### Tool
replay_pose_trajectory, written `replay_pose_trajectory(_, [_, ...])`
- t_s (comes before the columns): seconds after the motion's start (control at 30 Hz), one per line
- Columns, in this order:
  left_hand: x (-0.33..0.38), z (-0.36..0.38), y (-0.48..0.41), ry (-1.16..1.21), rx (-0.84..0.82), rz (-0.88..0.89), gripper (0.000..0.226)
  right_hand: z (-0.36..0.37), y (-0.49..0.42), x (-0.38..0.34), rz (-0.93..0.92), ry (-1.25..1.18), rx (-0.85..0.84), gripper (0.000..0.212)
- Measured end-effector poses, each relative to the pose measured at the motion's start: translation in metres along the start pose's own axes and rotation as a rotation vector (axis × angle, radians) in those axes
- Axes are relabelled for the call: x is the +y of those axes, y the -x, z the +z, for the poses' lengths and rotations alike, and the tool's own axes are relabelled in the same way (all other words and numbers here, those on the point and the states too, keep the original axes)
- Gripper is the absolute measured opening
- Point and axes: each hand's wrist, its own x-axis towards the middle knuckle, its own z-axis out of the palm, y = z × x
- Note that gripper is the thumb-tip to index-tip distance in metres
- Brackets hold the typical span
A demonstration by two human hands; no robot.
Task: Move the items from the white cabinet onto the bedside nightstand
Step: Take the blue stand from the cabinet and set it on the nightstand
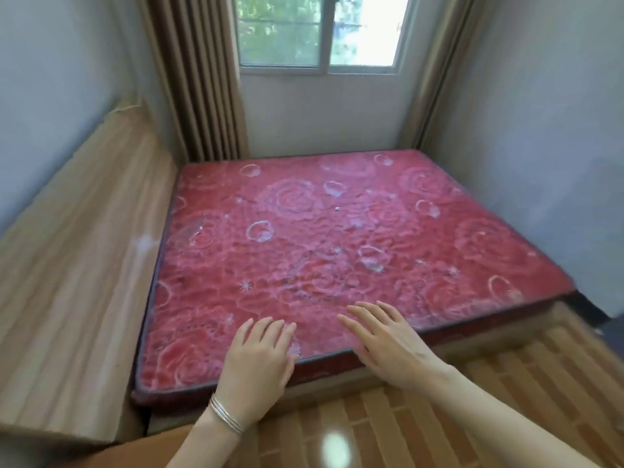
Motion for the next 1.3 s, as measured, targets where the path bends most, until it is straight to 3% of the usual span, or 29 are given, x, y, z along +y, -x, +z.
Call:
replay_pose_trajectory(0.2, [0.193,0.013,-0.050,0.070,-0.012,0.365,0.049,-0.039,0.222,0.085,0.388,0.106,-0.043,0.049])
replay_pose_trajectory(0.37, [0.370,0.012,-0.053,0.180,-0.005,0.678,0.046,-0.083,0.417,0.106,0.722,0.094,-0.222,0.049])
replay_pose_trajectory(0.53, [0.523,-0.010,-0.051,0.273,0.066,0.962,0.046,-0.140,0.556,0.105,1.010,0.194,-0.140,0.048])
replay_pose_trajectory(0.73, [0.666,-0.046,-0.037,0.359,0.148,1.229,0.048,-0.188,0.665,0.102,1.282,0.319,-0.108,0.046])
replay_pose_trajectory(1.0, [0.814,-0.044,-0.023,0.411,0.177,1.547,0.049,-0.190,0.765,0.103,1.493,0.370,-0.032,0.039])
replay_pose_trajectory(1.3, [0.996,-0.047,-0.035,0.567,0.245,1.788,0.039,-0.205,0.880,0.152,1.748,0.391,-0.076,0.041])
